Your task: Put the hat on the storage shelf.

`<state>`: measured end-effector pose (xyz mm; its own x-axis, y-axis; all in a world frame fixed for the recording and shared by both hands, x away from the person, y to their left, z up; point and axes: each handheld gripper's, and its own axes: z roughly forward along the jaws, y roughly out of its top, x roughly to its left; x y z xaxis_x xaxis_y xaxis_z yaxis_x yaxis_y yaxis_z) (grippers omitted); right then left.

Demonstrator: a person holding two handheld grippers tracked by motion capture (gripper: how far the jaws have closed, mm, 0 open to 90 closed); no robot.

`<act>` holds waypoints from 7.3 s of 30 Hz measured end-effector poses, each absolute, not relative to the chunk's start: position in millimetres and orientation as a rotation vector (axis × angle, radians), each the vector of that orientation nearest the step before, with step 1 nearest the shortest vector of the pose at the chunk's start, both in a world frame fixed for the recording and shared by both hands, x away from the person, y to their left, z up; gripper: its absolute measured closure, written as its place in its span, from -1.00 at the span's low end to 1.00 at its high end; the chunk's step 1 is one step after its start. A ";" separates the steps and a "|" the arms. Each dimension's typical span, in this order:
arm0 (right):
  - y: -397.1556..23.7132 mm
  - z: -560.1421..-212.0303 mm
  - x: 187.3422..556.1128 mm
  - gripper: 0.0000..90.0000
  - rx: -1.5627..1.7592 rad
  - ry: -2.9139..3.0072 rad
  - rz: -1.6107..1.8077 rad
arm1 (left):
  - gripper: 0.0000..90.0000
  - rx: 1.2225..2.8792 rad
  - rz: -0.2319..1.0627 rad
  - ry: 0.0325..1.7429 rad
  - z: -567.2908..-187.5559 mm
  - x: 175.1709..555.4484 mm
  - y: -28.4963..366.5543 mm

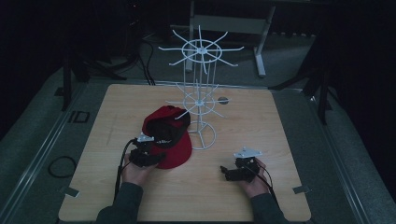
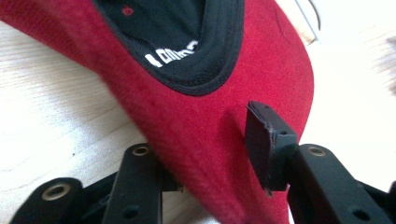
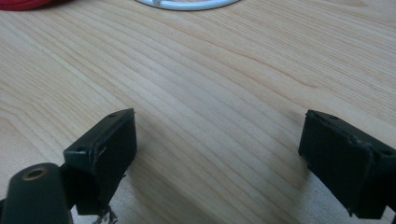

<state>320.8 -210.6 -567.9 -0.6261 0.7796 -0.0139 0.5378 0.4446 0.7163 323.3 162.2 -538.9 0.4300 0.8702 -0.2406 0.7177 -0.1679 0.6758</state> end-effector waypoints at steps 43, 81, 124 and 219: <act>-210.6 -567.9 320.8 -0.75 1.122 2.359 0.986 | 0.91 1.760 0.505 1.321 -513.1 293.8 202.7; -210.5 -567.9 320.8 -0.75 1.123 2.358 0.987 | 0.91 1.640 0.613 1.343 -476.8 297.2 229.2; -210.1 -567.8 320.7 -0.75 1.130 2.355 0.991 | 0.91 1.554 0.694 1.309 -434.3 301.1 239.3; -210.3 -567.7 320.7 -0.75 1.128 2.357 0.988 | 0.90 1.381 0.744 1.263 -384.4 294.3 257.0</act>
